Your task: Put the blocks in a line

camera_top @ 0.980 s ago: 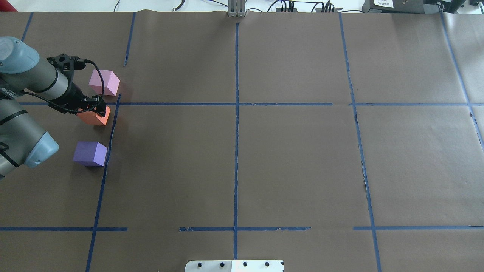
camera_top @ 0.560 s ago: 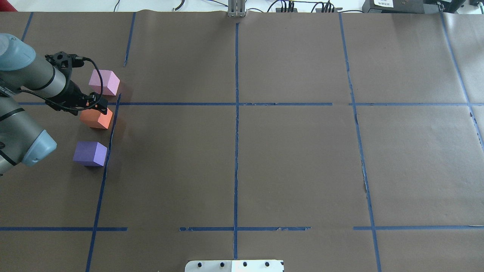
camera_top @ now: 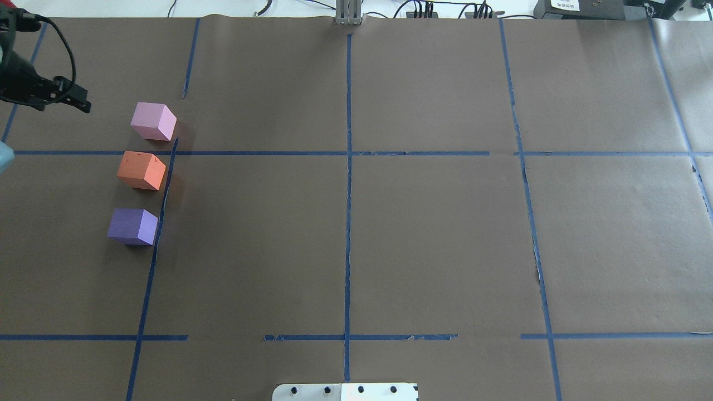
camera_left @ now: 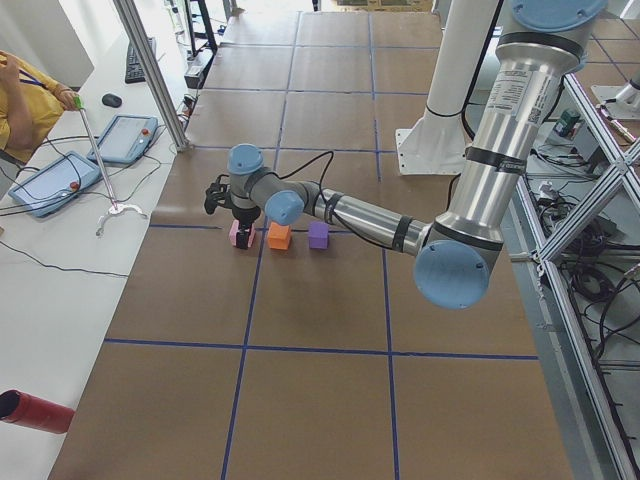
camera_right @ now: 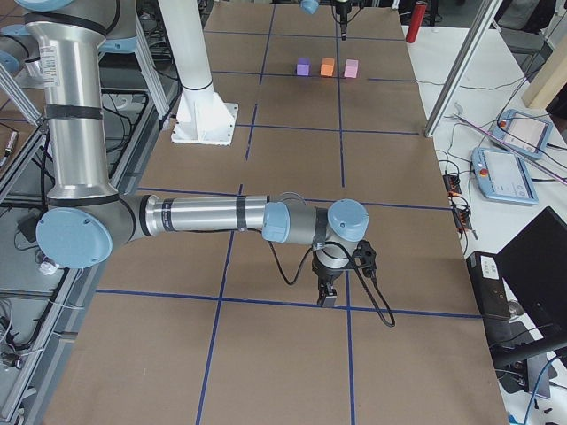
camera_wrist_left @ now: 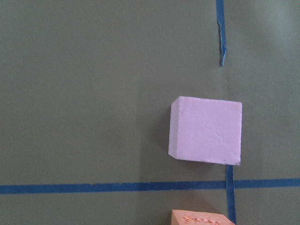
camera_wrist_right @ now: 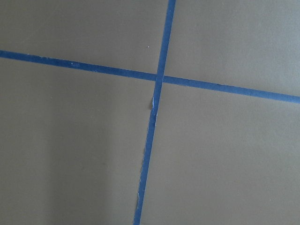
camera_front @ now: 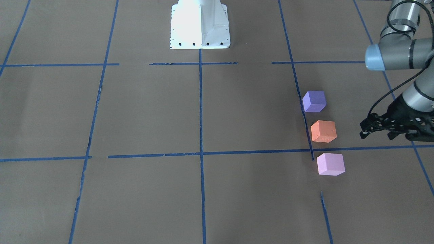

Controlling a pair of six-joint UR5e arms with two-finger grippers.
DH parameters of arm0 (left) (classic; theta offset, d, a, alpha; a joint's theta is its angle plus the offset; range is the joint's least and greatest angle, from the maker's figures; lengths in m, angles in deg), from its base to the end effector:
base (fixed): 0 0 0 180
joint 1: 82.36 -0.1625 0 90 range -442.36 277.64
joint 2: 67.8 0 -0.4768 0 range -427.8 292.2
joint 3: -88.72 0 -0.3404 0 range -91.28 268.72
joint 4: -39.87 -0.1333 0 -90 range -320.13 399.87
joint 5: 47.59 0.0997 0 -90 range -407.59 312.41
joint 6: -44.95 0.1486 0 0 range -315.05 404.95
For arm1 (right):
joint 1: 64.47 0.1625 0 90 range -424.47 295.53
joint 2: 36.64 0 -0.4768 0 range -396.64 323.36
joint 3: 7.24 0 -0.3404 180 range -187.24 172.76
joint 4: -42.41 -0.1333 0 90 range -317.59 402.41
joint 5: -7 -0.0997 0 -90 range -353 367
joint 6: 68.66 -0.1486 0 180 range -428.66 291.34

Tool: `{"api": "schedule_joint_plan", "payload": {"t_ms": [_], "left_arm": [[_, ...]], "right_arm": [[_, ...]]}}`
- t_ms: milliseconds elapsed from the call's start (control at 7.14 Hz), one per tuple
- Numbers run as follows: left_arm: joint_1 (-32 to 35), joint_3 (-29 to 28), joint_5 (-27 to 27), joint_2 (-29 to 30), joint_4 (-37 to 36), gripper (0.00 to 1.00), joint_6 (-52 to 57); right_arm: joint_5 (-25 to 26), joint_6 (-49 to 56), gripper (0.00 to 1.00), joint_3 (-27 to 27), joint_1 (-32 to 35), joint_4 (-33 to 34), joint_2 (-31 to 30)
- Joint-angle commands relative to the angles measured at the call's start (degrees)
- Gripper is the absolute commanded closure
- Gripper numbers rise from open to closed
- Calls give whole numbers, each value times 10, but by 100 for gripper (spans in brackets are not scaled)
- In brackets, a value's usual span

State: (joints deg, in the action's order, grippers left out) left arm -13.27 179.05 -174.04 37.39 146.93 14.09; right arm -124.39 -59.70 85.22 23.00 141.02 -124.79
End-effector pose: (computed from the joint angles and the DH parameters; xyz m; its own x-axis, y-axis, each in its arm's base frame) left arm 0.1726 -0.5778 0.5786 0.7013 0.0992 -0.7060 0.0687 0.9763 0.2054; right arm 0.0153 -0.4470 0.7321 0.7357 -0.1389 0.6630 0.1606 0.9866 0.0286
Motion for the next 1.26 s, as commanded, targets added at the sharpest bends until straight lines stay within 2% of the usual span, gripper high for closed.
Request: {"api": "schedule_joint_plan", "payload": {"t_ms": [0, 280, 420, 1120], "left_arm": [[100, -2, -7, -15, -99, 0, 228], [167, -4, -11, -104, -79, 0, 303], [172, -2, -11, -132, -50, 0, 318], [173, -14, -28, -133, -55, 0, 317]], "right_arm": [[0, 0, 0, 0, 0, 0, 0], [0, 0, 0, 0, 0, 0, 0], [0, 0, 0, 0, 1, 0, -1], [0, 0, 0, 0, 0, 0, 0]]}}
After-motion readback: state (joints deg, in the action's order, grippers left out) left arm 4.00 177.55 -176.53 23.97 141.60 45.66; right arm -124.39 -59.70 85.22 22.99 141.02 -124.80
